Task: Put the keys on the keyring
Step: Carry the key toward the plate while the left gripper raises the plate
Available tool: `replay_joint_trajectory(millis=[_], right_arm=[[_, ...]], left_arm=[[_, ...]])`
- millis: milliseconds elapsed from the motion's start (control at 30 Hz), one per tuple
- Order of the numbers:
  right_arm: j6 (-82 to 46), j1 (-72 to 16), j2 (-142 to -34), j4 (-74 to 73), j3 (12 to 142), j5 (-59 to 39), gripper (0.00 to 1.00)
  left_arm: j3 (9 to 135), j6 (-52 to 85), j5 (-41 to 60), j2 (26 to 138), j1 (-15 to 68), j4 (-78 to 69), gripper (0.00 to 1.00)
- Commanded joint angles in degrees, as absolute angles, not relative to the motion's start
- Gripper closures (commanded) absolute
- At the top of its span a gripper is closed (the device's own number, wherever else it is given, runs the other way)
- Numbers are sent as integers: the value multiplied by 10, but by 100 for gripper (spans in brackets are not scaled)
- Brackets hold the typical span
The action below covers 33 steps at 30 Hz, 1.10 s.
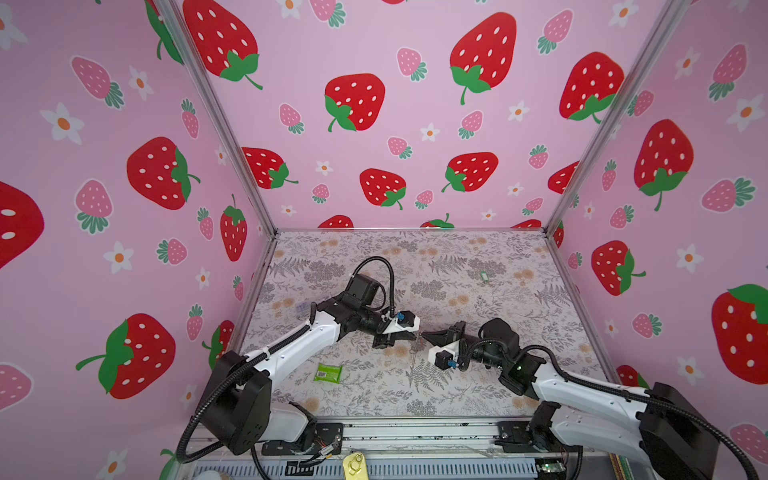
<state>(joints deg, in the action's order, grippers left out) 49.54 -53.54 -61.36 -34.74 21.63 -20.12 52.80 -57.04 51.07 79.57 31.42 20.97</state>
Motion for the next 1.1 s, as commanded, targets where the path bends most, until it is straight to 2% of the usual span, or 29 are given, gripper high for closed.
replay_joint_trajectory(millis=[0, 500, 1067], right_arm=[[527, -541, -600, -349, 207, -207, 100], [588, -545, -605, -327, 190, -166, 100], [603, -547, -621, -286, 215, -186, 100]], left_arm=[[559, -568, 521, 806, 317, 225, 100], [568, -551, 529, 810, 317, 216, 100], [576, -558, 521, 810, 320, 224, 100]])
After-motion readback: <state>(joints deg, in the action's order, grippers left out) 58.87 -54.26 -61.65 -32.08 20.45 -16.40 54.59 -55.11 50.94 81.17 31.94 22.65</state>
